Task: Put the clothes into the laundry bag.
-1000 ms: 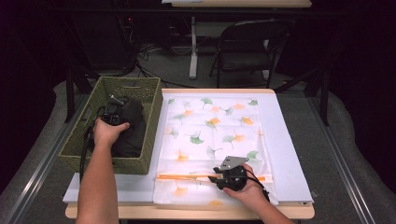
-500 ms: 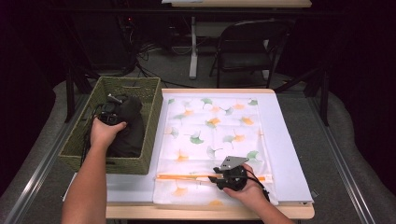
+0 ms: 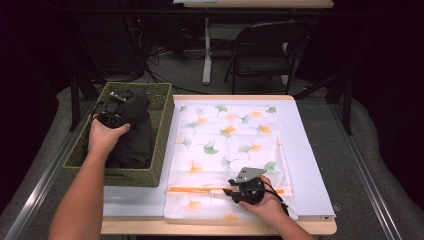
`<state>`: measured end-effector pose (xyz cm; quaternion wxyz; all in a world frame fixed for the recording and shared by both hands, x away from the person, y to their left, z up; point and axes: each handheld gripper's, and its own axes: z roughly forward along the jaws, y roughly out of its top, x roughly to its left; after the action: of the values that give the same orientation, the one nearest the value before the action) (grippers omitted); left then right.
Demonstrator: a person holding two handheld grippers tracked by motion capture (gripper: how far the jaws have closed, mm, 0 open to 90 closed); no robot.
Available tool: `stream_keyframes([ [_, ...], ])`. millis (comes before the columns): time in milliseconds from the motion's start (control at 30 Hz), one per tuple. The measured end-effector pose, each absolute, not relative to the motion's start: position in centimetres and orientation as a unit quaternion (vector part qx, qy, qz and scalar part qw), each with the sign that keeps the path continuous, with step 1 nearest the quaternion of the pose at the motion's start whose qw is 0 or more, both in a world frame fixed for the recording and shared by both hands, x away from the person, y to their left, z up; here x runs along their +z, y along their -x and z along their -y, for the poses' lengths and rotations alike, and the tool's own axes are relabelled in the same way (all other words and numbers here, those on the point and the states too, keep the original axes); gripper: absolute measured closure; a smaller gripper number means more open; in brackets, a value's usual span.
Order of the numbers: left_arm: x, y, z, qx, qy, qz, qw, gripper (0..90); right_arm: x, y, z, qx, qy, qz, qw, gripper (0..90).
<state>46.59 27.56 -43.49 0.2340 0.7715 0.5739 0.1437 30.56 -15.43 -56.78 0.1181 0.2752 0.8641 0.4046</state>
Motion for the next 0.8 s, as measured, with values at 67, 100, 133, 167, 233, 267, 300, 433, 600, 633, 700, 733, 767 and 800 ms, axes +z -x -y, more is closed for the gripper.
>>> stream_keyframes([
  [67, -43.0, -46.4, -27.7, 0.142, -0.769, -0.575, 0.24, 61.6, -56.8, -30.5, 15.4, 0.403, -0.276, -0.864, 0.119, 59.4],
  [100, -43.0, -46.4, -27.7, 0.142, -0.769, -0.575, 0.24, 61.6, -56.7, -30.5, 15.4, 0.403, -0.274, -0.865, 0.12, 59.4],
  [133, -42.5, -46.2, -27.8, 0.14, -0.768, -0.575, 0.246, 61.6, -56.7, -30.5, 15.4, 0.401, -0.274, -0.866, 0.121, 59.9],
  [167, -42.5, -46.2, -27.8, 0.14, -0.768, -0.575, 0.246, 61.6, -56.7, -30.5, 15.4, 0.401, -0.274, -0.866, 0.121, 59.9],
  [233, -41.7, -45.9, -28.0, 0.139, -0.764, -0.576, 0.257, 61.5, -56.6, -30.5, 15.4, 0.398, -0.269, -0.868, 0.123, 63.2],
  [267, -41.5, -45.8, -28.1, 0.138, -0.763, -0.576, 0.259, 61.6, -56.6, -30.5, 15.3, 0.396, -0.267, -0.87, 0.124, 64.7],
  [300, -41.3, -45.7, -28.2, 0.142, -0.763, -0.574, 0.262, 61.6, -56.5, -30.5, 15.3, 0.392, -0.264, -0.872, 0.127, 66.8],
  [433, -40.7, -45.4, -28.3, 0.143, -0.761, -0.575, 0.264, 61.6, -56.4, -30.5, 15.2, 0.387, -0.258, -0.875, 0.133, 73.5],
  [600, -39.9, -44.9, -28.6, 0.137, -0.76, -0.573, 0.273, 61.5, -56.2, -30.5, 15.1, 0.381, -0.257, -0.878, 0.133, 82.4],
  [633, -39.9, -44.8, -28.6, 0.137, -0.761, -0.573, 0.272, 61.5, -56.2, -30.6, 15.1, 0.38, -0.255, -0.879, 0.132, 83.8],
  [700, -39.8, -44.8, -28.5, 0.139, -0.76, -0.573, 0.272, 61.5, -56.1, -30.6, 15.1, 0.377, -0.254, -0.881, 0.132, 86.2],
  [733, -39.8, -44.7, -28.5, 0.138, -0.761, -0.573, 0.272, 61.5, -56.1, -30.6, 15.0, 0.375, -0.253, -0.882, 0.133, 87.4],
  [767, -39.8, -44.7, -28.5, 0.138, -0.761, -0.573, 0.272, 61.5, -56.1, -30.6, 15.0, 0.375, -0.253, -0.882, 0.133, 87.4],
  [800, -39.7, -44.6, -28.5, 0.135, -0.761, -0.572, 0.273, 61.5, -56.0, -30.7, 15.1, 0.376, -0.254, -0.882, 0.131, 88.5],
])
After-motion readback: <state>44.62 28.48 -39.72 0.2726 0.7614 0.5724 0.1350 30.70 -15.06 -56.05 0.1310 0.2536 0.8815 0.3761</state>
